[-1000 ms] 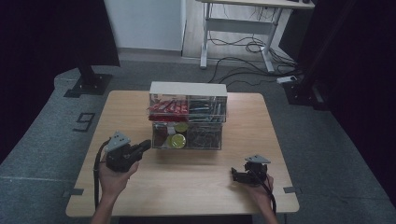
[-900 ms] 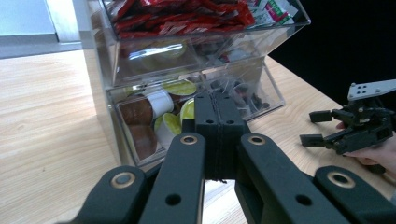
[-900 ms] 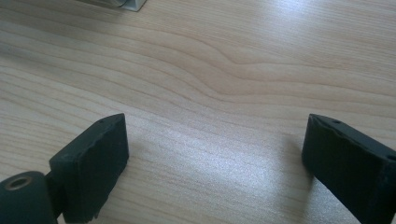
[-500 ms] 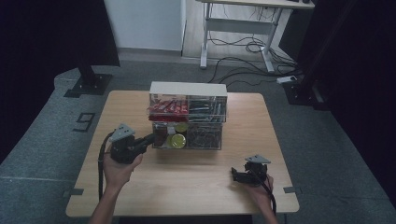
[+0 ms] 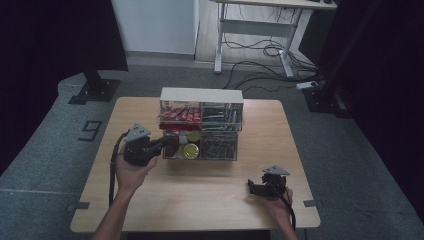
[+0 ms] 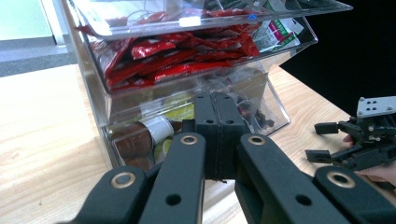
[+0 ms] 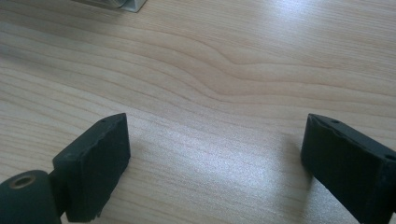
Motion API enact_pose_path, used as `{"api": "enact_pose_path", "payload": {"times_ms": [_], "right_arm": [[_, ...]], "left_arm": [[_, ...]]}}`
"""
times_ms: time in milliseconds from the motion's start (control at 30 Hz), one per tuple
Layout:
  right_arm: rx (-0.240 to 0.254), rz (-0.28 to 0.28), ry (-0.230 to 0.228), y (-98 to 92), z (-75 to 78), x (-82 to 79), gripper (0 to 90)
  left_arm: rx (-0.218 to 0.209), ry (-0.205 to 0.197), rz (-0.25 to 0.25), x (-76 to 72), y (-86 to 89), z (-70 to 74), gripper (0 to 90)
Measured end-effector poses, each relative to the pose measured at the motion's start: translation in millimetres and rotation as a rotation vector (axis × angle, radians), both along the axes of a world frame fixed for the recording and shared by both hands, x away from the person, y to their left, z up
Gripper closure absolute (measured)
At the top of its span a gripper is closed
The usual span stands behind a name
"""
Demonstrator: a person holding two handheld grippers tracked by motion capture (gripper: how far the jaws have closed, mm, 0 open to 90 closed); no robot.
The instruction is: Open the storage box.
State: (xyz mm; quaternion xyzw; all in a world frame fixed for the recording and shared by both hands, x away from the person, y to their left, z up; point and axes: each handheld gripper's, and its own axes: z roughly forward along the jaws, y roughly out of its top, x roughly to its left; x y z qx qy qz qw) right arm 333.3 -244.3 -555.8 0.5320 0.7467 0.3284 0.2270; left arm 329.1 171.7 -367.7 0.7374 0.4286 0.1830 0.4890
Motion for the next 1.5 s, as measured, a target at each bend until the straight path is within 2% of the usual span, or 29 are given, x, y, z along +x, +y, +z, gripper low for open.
{"api": "enact_pose_path", "payload": {"times_ms": [300, 867, 1333, 1500], "right_arm": [[0.000, 0.001, 0.001, -0.1, 0.1, 0.0, 8.0], [0.000, 0.000, 0.001, -0.1, 0.1, 0.0, 8.1], [-0.001, 0.001, -0.002, -0.2, 0.1, 0.1, 8.3], [0.001, 0.001, -0.001, -0.1, 0.2, -0.1, 9.1]], "left_arm": [[-0.017, 0.006, -0.004, 9.2, -4.0, 4.7, 90.0], [-0.013, 0.021, 0.005, 27.6, -10.1, 10.6, 90.0], [-0.017, 0.015, 0.006, 29.7, -10.5, 15.4, 90.0], [0.000, 0.001, 0.009, 28.4, -11.8, 19.1, 90.0]]}}
